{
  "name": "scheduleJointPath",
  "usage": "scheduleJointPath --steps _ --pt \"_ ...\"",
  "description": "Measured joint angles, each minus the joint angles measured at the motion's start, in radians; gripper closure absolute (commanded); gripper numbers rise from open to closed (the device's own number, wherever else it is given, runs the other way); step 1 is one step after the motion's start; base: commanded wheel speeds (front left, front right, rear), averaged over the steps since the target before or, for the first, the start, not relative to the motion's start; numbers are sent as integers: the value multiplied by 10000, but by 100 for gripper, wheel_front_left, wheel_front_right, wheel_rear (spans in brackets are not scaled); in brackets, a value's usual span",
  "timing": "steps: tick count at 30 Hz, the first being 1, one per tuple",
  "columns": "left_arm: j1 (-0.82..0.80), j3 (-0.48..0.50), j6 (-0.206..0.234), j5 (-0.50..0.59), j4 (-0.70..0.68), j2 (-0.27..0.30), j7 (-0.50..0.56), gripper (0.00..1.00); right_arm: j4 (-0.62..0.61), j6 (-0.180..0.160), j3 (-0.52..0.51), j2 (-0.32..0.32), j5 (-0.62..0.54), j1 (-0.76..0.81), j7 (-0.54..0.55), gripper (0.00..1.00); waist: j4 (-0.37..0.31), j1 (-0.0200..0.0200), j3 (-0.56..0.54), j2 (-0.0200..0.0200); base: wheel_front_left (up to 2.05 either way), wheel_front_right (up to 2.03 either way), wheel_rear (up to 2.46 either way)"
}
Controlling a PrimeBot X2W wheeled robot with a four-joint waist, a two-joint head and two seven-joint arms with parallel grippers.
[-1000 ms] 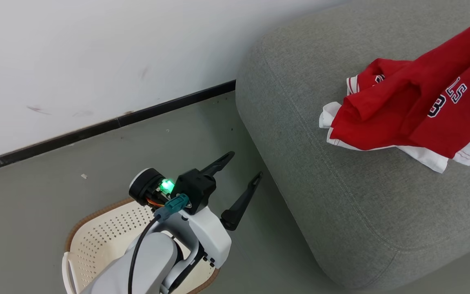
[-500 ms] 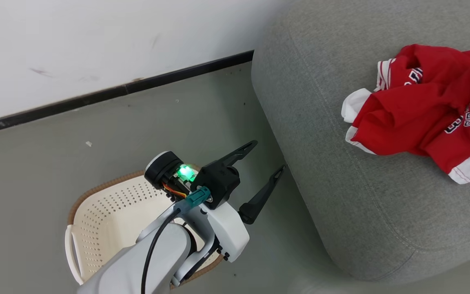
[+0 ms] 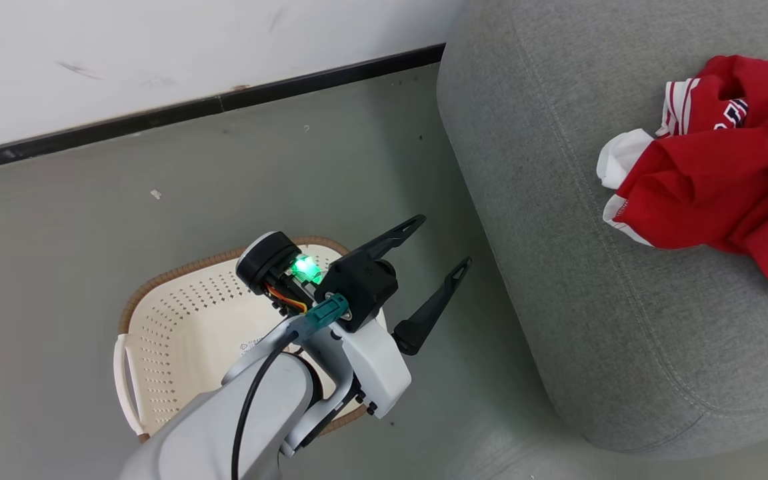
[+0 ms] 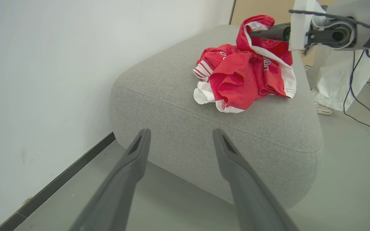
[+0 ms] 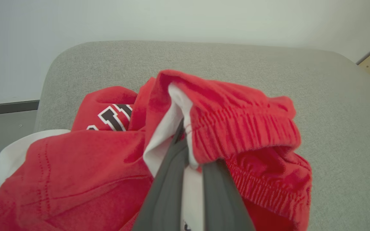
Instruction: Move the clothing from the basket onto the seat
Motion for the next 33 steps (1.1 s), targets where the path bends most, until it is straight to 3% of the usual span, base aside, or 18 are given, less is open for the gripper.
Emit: scheduleJointPath --steps 1,4,5,6,8,14,33 --pt "-45 2 -8 0 -8 4 8 0 36 0 -15 13 -63 0 -4 61 25 0 36 0 0 0 0" --pt "-54 0 -44 0 -25 4 8 0 88 0 -146 150 -209 1 -71 45 91 0 134 0 0 0 0" --pt "-54 6 -44 0 -21 13 8 0 107 0 -163 215 -247 1 -71 28 108 0 161 0 0 0 0" --pt "-54 21 -46 0 -2 67 4 0 148 0 -173 410 -389 10 -71 17 111 0 186 0 0 0 0" --pt "-54 44 -71 0 25 104 -19 0 199 0 -199 577 -445 49 -71 11 95 0 191 0 0 0 0" --pt "-53 109 -73 0 146 184 -88 0 -217 0 -428 821 -533 378 -73 0 -3 0 165 0 0 0 0" --pt "275 867 107 -286 719 476 -746 0 -2993 0 -1210 1593 -980 2137 -100 0 -648 0 -367 0 0 0 0"
